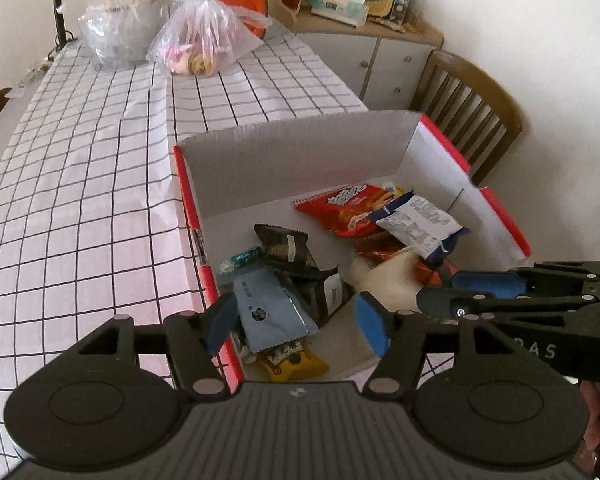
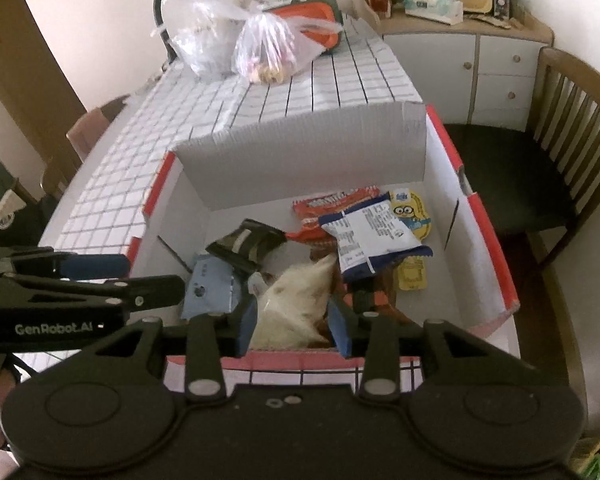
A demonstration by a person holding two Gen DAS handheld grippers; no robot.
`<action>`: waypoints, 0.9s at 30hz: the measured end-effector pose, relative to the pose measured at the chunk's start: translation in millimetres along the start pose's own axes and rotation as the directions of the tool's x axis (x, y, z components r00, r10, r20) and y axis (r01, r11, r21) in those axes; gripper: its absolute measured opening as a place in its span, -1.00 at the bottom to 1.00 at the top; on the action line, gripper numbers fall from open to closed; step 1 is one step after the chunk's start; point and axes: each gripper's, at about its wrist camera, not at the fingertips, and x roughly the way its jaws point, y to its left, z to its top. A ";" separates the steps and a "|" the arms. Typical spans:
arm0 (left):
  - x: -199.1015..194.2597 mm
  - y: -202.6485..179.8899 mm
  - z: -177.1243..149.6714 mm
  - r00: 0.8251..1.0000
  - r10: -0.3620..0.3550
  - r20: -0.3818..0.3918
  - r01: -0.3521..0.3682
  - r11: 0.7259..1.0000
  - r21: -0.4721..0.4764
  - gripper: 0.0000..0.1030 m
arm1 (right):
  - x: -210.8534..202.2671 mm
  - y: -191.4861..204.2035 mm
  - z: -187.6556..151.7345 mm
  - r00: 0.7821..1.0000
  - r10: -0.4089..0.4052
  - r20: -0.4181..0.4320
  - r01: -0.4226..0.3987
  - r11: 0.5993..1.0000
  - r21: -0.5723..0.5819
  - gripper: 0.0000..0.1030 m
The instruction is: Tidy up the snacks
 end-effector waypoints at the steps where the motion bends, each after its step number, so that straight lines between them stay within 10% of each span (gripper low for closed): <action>1: -5.1 0.5 -1.2 1.000 0.002 0.010 -0.002 1.000 0.000 0.38 | -4.1 0.1 0.0 1.000 0.006 0.008 -0.006 1.000 0.005 -0.08; 4: -19.2 2.6 -3.7 0.999 -0.015 0.037 0.015 1.000 0.001 0.41 | -19.6 3.0 -1.7 0.999 0.010 0.051 -0.010 1.000 0.003 0.72; 10: -48.3 9.3 -11.4 0.994 -0.039 0.102 0.040 0.999 0.000 0.63 | -51.7 14.6 -10.0 0.991 0.008 0.136 -0.004 1.000 -0.028 0.99; 27: -100.6 16.7 -33.0 0.977 -0.074 0.199 0.074 0.997 0.009 0.97 | -103.0 32.3 -27.0 0.947 0.022 0.322 -0.007 0.999 -0.049 0.99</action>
